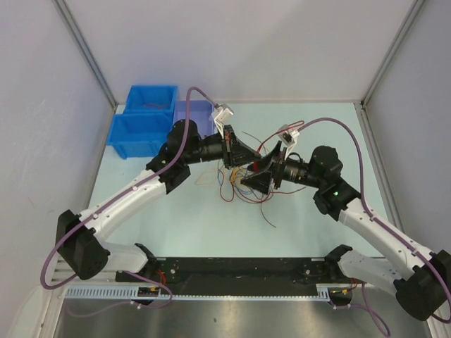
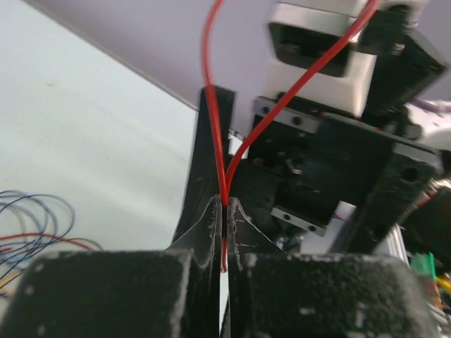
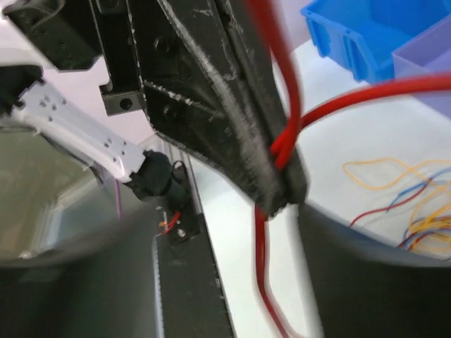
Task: Untangle the cables
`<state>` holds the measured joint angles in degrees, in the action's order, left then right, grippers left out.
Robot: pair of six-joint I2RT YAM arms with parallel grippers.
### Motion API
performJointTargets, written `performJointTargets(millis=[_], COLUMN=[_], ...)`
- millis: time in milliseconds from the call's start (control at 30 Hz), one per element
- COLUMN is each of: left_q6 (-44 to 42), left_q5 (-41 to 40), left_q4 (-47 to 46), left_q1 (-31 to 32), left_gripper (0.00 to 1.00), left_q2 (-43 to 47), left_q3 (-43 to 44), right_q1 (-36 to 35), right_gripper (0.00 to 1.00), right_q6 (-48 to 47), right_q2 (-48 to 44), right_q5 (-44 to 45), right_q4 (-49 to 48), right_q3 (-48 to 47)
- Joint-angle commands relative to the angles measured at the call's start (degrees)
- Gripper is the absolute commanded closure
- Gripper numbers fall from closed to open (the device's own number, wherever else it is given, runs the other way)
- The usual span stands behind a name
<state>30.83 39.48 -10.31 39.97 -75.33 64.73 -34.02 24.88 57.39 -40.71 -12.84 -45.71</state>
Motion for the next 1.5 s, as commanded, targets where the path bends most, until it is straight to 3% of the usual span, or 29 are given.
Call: performJointTargets(millis=[0,133,267,567,733,933,1133,1467], left_q6=[-5.7,-6.0,-4.8,-8.3,-10.2,-15.5,-13.8,-15.3], left_q5=[-10.6,-15.8,-16.3,-25.5,-39.2,-52.2,-53.7,-52.1], left_q4=[8.3,14.2,15.2,22.5,26.0,22.7,19.9,12.2], left_q1=[-0.8,-5.9,-12.0,-21.2,-25.0,-28.4,-35.6,-42.2], left_gripper=[1.0,1.0,1.0,1.0,1.0,1.0,1.0,1.0], left_q2=[2.1,2.7,3.5,2.4,1.2,-2.0,-8.2,-15.8], left_q3=[6.2,9.1,11.0,22.2,28.4,30.2,32.5,31.9], right_q1=[-0.3,1.2,4.3,5.5,5.5,5.4,5.0,5.3], right_gripper=[0.0,0.0,0.0,0.02,0.03,0.03,0.04,0.03], right_q6=[-2.6,-1.7,2.0,7.1,8.1,8.6,9.3,7.6], right_q2=[-5.4,-10.2,-12.4,-12.0,-11.6,-11.9,-11.9,-12.8], right_q5=[13.6,39.2,50.4,47.7,46.9,44.9,41.3,38.7], right_q4=[4.4,14.9,22.9,25.0,25.0,24.7,23.0,22.6], right_q3=[-2.7,-2.7,-2.5,2.9,5.0,7.6,10.0,11.5])
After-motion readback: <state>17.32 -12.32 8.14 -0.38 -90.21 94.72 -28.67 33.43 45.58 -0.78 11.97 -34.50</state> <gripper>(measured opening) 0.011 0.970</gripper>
